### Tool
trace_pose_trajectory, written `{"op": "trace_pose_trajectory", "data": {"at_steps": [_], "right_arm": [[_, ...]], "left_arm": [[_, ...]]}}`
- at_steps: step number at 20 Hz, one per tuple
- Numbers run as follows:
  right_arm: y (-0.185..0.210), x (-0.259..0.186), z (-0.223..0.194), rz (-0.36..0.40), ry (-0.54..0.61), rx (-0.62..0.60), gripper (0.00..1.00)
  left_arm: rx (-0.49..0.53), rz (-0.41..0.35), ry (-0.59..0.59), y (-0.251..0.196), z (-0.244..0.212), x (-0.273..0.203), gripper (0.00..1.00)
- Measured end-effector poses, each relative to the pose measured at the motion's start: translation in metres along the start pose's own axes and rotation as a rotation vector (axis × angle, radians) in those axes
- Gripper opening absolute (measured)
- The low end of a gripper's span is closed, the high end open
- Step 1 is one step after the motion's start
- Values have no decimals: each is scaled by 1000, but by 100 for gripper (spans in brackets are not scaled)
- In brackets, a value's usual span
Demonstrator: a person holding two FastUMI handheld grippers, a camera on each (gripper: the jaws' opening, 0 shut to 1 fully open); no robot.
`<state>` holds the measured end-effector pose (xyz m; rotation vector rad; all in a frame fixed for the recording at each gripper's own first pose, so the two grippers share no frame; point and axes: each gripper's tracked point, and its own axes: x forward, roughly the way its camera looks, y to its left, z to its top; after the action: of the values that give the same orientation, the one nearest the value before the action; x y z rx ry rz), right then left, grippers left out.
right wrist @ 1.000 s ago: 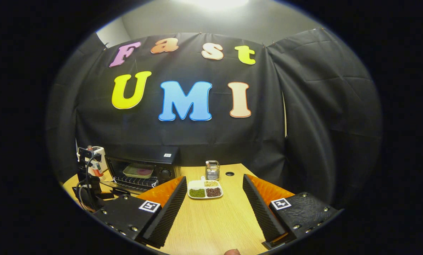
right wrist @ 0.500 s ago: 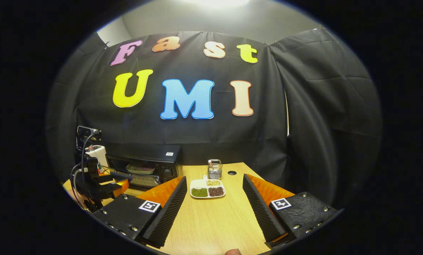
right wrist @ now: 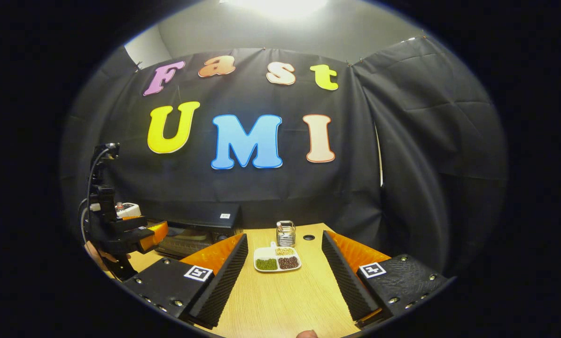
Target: Open the electric oven with the left hand, put the food in, and close the electric oven.
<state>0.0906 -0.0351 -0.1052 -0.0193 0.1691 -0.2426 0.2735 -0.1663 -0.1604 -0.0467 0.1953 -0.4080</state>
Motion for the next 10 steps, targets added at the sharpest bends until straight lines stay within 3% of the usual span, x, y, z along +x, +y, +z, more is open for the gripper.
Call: {"op": "trace_pose_trajectory", "data": {"at_steps": [1, 2, 4, 5, 6, 10], "right_arm": [[1, -1, 5, 19, -8, 6, 98], [0, -3, 10, 40, -15, 11, 98], [-3, -8, 17, 79, -23, 16, 98], [-5, -11, 20, 96, -26, 18, 98], [-6, -15, 24, 119, -36, 24, 98], [-22, -34, 34, 172, -67, 46, 98]], "left_arm": [[-11, -3, -23, -6, 13, -16, 100], [-23, 5, -49, -9, 27, -32, 91], [-32, 51, -99, -7, 52, -71, 96], [-32, 76, -114, -6, 62, -90, 91], [-27, 100, -127, -7, 67, -110, 100], [-26, 173, -149, -7, 79, -169, 100]]}}
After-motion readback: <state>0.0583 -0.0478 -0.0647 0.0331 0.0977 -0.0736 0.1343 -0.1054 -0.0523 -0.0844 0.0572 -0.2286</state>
